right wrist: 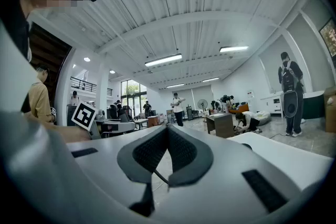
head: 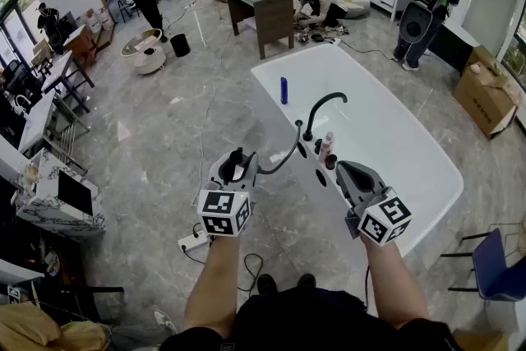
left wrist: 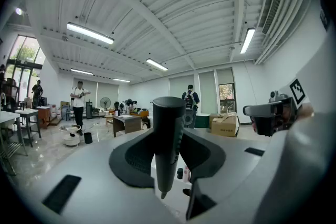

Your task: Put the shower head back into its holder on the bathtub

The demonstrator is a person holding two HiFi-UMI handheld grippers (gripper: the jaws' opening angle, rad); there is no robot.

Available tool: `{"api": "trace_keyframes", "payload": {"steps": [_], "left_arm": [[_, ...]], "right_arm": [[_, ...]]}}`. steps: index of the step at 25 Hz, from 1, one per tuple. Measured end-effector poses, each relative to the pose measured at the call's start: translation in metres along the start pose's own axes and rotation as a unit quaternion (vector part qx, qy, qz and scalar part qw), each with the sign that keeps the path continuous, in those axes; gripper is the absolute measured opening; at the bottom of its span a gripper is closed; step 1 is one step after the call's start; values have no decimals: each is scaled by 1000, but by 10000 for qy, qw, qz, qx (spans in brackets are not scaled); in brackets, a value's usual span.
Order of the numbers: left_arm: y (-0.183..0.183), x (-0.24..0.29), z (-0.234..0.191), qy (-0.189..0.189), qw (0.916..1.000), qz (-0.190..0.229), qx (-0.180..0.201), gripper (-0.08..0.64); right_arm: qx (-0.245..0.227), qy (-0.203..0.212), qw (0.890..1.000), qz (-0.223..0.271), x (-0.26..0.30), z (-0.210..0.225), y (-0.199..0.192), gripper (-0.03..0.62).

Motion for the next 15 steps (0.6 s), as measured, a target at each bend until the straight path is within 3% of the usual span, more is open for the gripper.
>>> {"api": "trace_keyframes", "payload": {"steps": [15], "left_arm": [[12, 11, 50, 64, 9999, 63, 105, 146]], "right_arm": [[113, 131, 9999, -3, -39, 35, -4, 14]]}}
Point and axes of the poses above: the fingertips, and each gripper's own axes: x forward along the fingers, z to its right, y out of its top, the point moved 2 cm from there along -x, backward along the fingers, and after that the axes turned 3 degrees about y, right-handed, at the moved point
